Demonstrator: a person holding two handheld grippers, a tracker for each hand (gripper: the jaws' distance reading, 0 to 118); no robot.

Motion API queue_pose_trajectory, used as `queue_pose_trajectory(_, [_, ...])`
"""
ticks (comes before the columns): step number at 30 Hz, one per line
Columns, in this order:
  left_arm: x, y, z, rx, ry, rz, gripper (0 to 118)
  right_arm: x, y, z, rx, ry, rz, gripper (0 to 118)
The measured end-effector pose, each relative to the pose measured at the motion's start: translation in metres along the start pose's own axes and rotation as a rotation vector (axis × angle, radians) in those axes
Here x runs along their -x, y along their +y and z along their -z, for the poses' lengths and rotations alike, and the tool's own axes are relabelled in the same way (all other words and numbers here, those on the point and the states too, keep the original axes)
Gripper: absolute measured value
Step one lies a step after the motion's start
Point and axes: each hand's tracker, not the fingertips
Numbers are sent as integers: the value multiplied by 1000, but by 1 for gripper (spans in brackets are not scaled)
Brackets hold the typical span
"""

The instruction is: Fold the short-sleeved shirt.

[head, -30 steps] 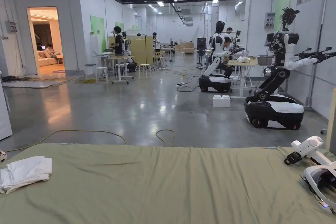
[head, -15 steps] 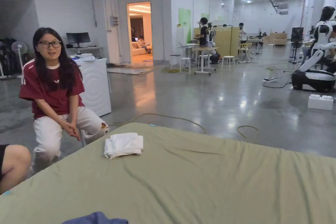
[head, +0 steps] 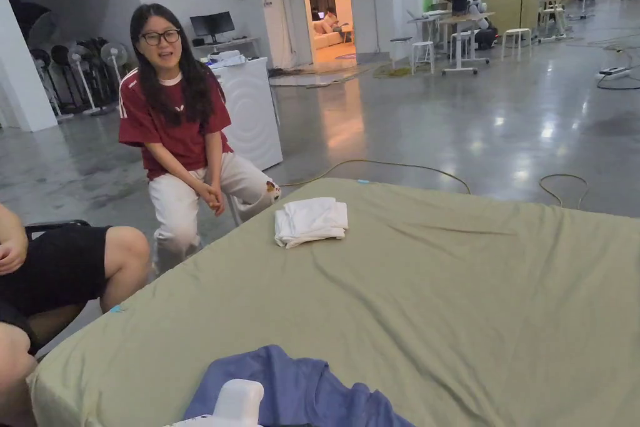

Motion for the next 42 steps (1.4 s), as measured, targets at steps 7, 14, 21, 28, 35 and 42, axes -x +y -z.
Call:
queue_pose_trajectory(7, [23,-9,122,243,112,51,88,-19,-15,12,118,-92,59,0])
queue_pose_trajectory(14, [9,-10,114,236,77,118,59,-20,-27,26,187,-84,105,0])
queue_pose_trajectory(21, [-1,2,108,268,105,66,4,-22,-28,9,160,-64,117,0])
queue_pose_trajectory(28, [-6,71,55,10,-8,-152,4,-49,-29,-16,107,-81,180,0])
queue_pose_trajectory(35, [-119,142,44,-126,-247,-9,4,-63,-30,-45,45,-144,243,0])
queue_pose_trajectory(42, [-302,98,57,-51,-600,162,4,-84,-43,-75,29,-225,273,0])
